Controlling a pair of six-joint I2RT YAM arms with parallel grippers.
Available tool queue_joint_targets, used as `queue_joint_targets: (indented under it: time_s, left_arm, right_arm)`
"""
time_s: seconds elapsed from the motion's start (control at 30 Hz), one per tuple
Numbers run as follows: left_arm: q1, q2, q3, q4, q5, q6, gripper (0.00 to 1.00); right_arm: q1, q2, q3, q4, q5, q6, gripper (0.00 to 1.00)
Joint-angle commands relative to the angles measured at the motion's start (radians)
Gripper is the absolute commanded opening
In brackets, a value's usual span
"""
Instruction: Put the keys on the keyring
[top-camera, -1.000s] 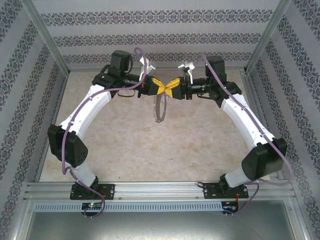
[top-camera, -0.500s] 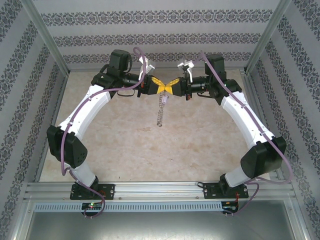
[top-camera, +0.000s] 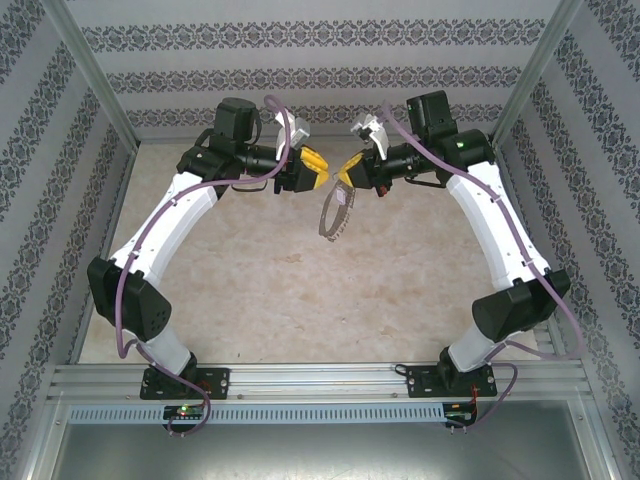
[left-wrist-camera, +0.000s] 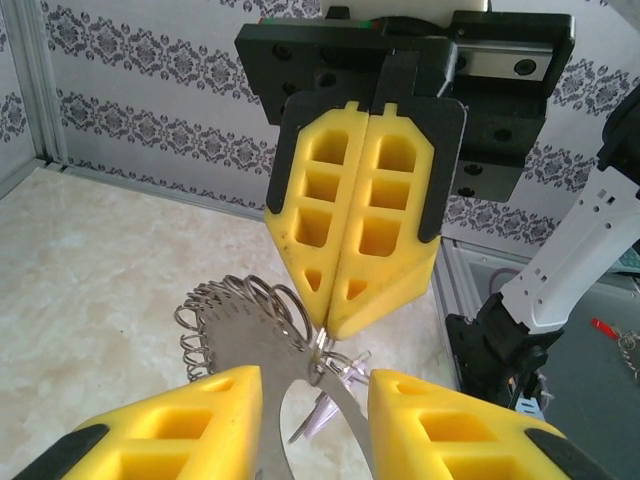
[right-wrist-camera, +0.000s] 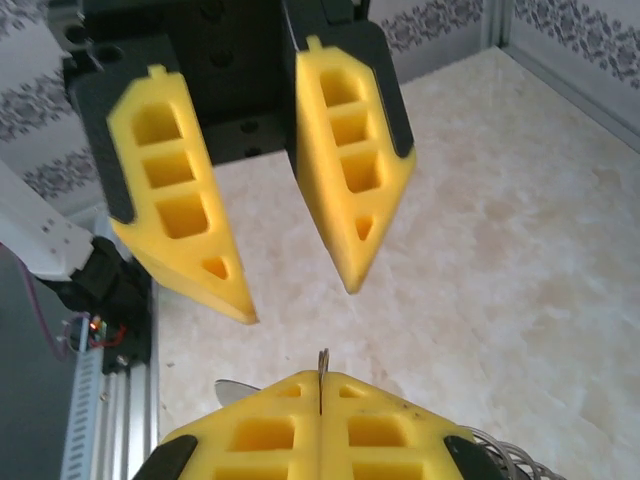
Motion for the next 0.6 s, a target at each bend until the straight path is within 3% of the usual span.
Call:
queue_joint_targets:
  time_s: [0.0,0.3,0.57]
  left_arm:
    - [0.005,-0.008,0.050,-0.107,-0.004,0.081,0.34]
    - [0.002,0.051,0.101,-0.263,0.040,0.173,0.36]
    - [-0.005,0.086,0.104,-0.288,0.067,0.199,0.35]
  right_arm:
    - [0.029,0.051,0.108,-0.194,0.109,-0.115,0.00]
    - [0.059,0.175,0.328,-0.383,0.143,-0.182,0.00]
    - [0.082,0.208,0.375,-0.414,0.136,-0.192,0.00]
